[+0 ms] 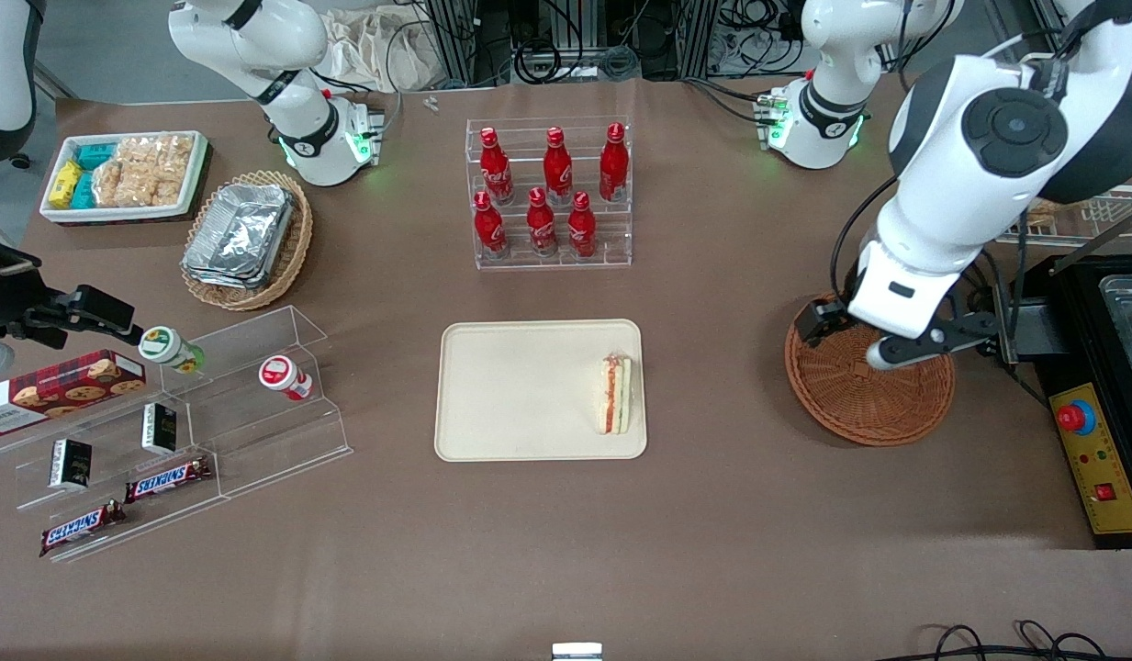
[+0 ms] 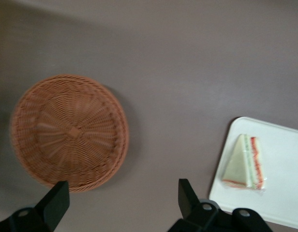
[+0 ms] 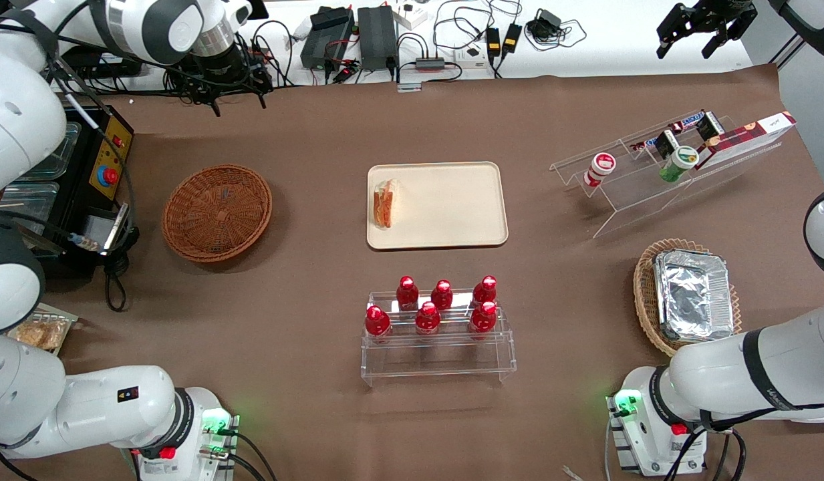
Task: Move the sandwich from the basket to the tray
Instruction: 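Open the left gripper and withdraw it back over the basket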
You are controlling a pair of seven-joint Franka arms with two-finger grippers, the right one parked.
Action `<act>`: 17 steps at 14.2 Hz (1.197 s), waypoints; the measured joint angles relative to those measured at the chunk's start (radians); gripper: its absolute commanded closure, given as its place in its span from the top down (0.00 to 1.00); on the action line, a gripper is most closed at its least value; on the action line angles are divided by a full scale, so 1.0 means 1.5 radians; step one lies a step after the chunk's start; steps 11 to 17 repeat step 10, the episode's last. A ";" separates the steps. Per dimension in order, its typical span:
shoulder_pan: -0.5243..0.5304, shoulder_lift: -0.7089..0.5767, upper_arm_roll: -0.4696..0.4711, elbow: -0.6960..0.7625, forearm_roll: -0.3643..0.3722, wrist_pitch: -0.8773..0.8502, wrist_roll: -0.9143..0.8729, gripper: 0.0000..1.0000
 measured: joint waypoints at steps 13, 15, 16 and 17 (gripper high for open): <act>-0.108 -0.054 0.342 0.045 -0.066 -0.133 0.256 1.00; -0.108 -0.054 0.342 0.045 -0.066 -0.133 0.256 1.00; -0.108 -0.054 0.342 0.045 -0.066 -0.133 0.256 1.00; -0.108 -0.054 0.342 0.045 -0.066 -0.133 0.256 1.00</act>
